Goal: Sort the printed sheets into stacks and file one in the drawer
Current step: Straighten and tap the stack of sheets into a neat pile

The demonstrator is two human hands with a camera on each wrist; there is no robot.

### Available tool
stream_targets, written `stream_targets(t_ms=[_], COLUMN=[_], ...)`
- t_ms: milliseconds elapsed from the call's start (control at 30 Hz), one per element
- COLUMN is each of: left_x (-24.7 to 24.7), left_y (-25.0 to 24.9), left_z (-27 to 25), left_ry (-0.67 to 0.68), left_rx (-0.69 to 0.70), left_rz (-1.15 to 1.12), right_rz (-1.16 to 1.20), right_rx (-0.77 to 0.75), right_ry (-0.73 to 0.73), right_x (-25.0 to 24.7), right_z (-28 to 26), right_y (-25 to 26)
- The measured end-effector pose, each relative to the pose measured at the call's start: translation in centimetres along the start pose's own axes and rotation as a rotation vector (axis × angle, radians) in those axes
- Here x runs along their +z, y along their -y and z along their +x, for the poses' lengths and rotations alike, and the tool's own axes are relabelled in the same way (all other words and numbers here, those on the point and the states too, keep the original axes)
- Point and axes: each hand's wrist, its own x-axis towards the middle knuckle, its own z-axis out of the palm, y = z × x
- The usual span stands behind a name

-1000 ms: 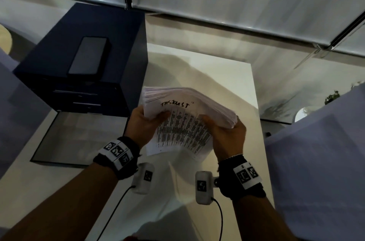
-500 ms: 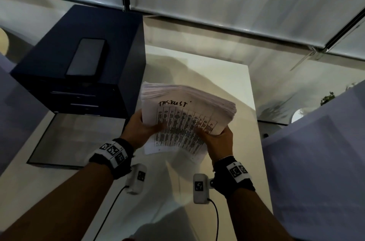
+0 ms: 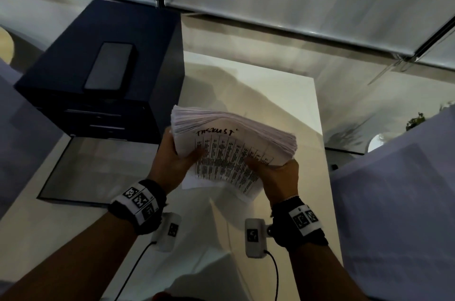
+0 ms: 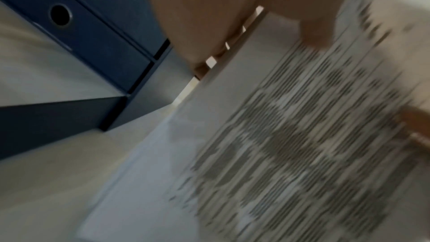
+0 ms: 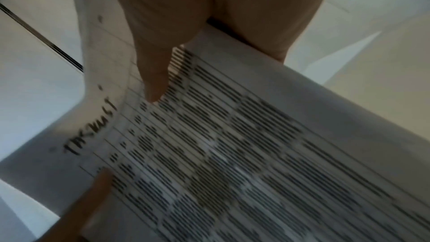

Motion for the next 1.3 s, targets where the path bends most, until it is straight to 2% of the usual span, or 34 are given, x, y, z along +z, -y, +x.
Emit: stream_targets(t_ms=[67, 167, 267, 333, 400, 600, 667, 767, 833, 900, 967, 1100, 1200, 1300], left_x=[-0.1, 0.0, -0.1, -0.5, -0.8, -0.3, -0.9, -1.8, -1.8, -1.5, -0.8, 0.3, 0.3, 0.3], left_y=[-1.1, -3.0, -3.8, -3.6, -3.1, -3.4, -2.9, -1.2, -0.3, 0.2, 0.0, -0.6, 0.7, 1.7], left_z=[-0.3, -0.6, -0.6, -0.3, 0.2, 0.2, 0.6, 1.6, 2.0, 2.3, 2.3, 1.7, 0.3, -0.5], left_ry=[-0.002, 0.044, 0.106, 0.074, 0.102, 0.094, 0.084, 0.162, 0.193, 0.167, 0.087, -0.063, -0.030, 0.015], left_rx=[0.062, 0.123, 0.173, 0.144, 0.109, 0.114, 0.060, -0.029, -0.052, -0.076, -0.048, 0.005, -0.003, -0.034], left_rz=[-0.045, -0.253, -0.301, -0.298, -0.295, -0.289, -0.220, 0.060, 0.140, 0.167, 0.174, 0.106, 0.177, 0.122], right_rz=[0.006, 0.005, 0.004, -0.007, -0.033, -0.035, -0.007, 0.005, -0.014, -0.061, -0.068, 0.002, -0.008, 0.015], right_rx=[-0.048, -0.091, -0.131, -0.164, -0.197, -0.214, -0.197, -0.169, -0.124, -0.062, -0.033, -0.074, -0.058, -0.062], right_ry=[0.024, 0.043, 0.034, 0.032, 0.032, 0.031, 0.036, 0.066, 0.100, 0.122, 0.090, -0.002, 0.011, 0.002], right_x=[-0.1, -0.1, -0.4, -0.5, -0.7, -0.5, -0.6, -0.9, -1.2, -1.1, -0.9, -0.3, -0.2, -0.1], right_z=[0.1, 0.1, 0.2, 0.3, 0.4, 0.5, 0.6, 1.2, 1.8, 2.0, 1.9, 0.9, 0.0, -0.4], right_y=[0.9, 1.7, 1.6, 1.5, 1.4, 0.9, 0.7, 0.6, 0.0, -0.7, -1.1, -1.0, -1.8, -1.3])
